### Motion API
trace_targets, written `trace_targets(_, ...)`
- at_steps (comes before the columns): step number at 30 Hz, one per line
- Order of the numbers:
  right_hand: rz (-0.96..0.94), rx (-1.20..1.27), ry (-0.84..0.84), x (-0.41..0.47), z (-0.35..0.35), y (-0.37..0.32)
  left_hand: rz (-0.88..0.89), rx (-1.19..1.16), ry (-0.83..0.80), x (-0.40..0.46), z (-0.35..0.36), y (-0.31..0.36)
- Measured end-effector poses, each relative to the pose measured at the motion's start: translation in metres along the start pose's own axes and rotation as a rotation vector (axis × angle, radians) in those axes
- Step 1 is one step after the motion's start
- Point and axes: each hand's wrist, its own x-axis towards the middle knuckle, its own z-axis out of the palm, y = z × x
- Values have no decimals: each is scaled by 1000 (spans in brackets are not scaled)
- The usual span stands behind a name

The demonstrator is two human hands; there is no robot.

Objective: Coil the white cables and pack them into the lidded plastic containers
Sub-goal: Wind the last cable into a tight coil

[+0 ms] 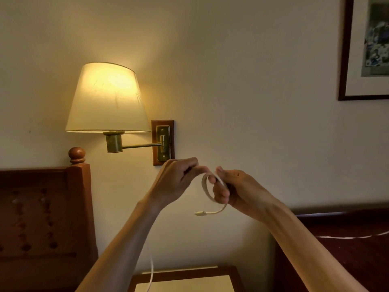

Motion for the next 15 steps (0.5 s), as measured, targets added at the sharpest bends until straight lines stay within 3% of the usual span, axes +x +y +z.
trace_targets(5, -39, 460, 4, 3, -7, -21, -179, -142, 25, -28, 13, -25)
trace_targets(9, -79, 550, 117, 5, -15, -27, -288, -73, 2, -69, 27, -45)
trace_targets(12, -101, 423, 217, 10, -14, -16, -261, 133, -334, -81, 31, -19)
trace_targets(14, -138, 125, 257, 15, -10, -2, -177, 220, -547, -76, 31, 8)
trace_targets(15, -156, -23, 264, 16, -6, 4, -124, 222, -576, -71, 28, 21)
